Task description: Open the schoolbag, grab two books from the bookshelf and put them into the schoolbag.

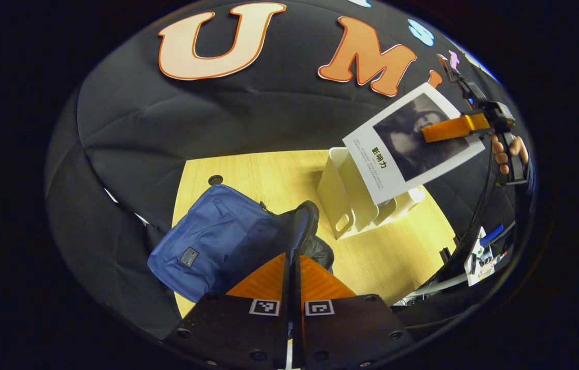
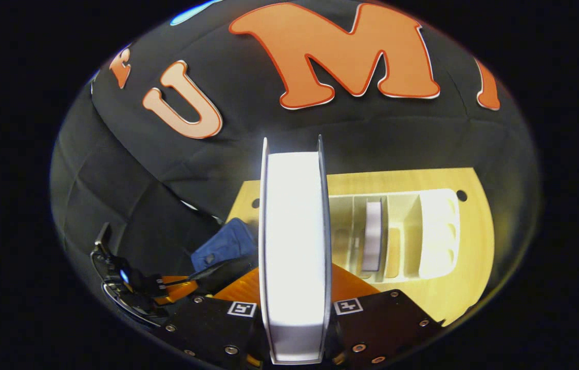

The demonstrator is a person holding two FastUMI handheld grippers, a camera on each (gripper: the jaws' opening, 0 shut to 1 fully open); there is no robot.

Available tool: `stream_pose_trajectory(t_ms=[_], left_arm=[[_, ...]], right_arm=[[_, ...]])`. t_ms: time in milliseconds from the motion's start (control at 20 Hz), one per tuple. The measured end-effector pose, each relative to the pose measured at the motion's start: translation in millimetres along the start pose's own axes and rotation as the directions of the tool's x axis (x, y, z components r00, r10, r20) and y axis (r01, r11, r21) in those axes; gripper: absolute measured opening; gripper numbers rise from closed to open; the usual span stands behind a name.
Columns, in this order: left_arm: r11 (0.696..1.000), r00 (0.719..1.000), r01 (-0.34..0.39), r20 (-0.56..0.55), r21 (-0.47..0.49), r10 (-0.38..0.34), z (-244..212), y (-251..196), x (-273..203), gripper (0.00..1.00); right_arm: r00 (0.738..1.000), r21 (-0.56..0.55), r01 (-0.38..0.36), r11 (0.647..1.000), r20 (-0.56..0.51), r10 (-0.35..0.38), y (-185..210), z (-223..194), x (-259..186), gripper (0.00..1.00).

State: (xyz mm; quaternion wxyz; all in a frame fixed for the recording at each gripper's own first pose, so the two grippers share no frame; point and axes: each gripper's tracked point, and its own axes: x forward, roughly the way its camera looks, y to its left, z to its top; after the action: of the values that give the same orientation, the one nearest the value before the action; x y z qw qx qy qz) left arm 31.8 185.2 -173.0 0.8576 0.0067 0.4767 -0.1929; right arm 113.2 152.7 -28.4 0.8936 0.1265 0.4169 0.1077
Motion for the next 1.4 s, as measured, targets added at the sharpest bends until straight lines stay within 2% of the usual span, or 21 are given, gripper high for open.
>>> stream_pose_trajectory(t_ms=[100, 200, 350, 400, 650, 850, 1100, 1400], left_arm=[[1.000, 1.000, -0.013, -0.004, 0.003, 0.013, 4.7, 3.1, 0.0, 0.08], [1.000, 1.000, -0.018, -0.011, 0.011, 0.018, 6.5, 4.8, 0.0, 0.04], [1.000, 1.000, -0.018, -0.023, 0.018, 0.018, 9.7, 4.0, 0.8, 0.08], [1.000, 0.999, -0.019, -0.026, 0.020, 0.019, 9.8, 5.5, 0.6, 0.04], [1.000, 1.000, -0.006, -0.029, 0.002, 0.006, 10.4, 7.0, -0.1, 0.04], [1.000, 0.999, 0.004, -0.034, -0.004, -0.004, 7.6, 5.4, -0.5, 0.04], [1.000, 0.998, 0.010, -0.058, 0.005, -0.009, 3.8, 5.4, 4.3, 0.01], [0.994, 0.996, 0.025, -0.086, 0.104, -0.016, 2.9, -1.5, 1.4, 0.01]], right_arm=[[0.997, 0.082, -0.076, 0.994, -0.003, 0.077, 12.7, -17.5, 3.5, 0.40], [0.992, 0.129, -0.123, 0.984, -0.024, 0.127, 25.8, -39.6, 17.8, 0.40], [0.990, 0.167, -0.136, 0.977, -0.015, 0.140, 35.9, -79.0, 28.6, 0.40], [0.990, 0.186, -0.131, 0.974, -0.018, 0.137, 37.3, -91.4, 36.6, 0.40], [0.981, 0.292, -0.146, 0.945, -0.080, 0.176, 59.0, -156.3, 79.5, 0.40], [0.983, 0.360, -0.150, 0.921, -0.042, 0.177, 75.8, -172.2, 119.8, 0.40], [0.980, 0.464, -0.164, 0.870, -0.023, 0.197, 95.6, -196.8, 164.1, 0.40], [0.982, 0.504, -0.167, 0.847, 0.012, 0.186, 112.3, -206.3, 193.7, 0.40]])
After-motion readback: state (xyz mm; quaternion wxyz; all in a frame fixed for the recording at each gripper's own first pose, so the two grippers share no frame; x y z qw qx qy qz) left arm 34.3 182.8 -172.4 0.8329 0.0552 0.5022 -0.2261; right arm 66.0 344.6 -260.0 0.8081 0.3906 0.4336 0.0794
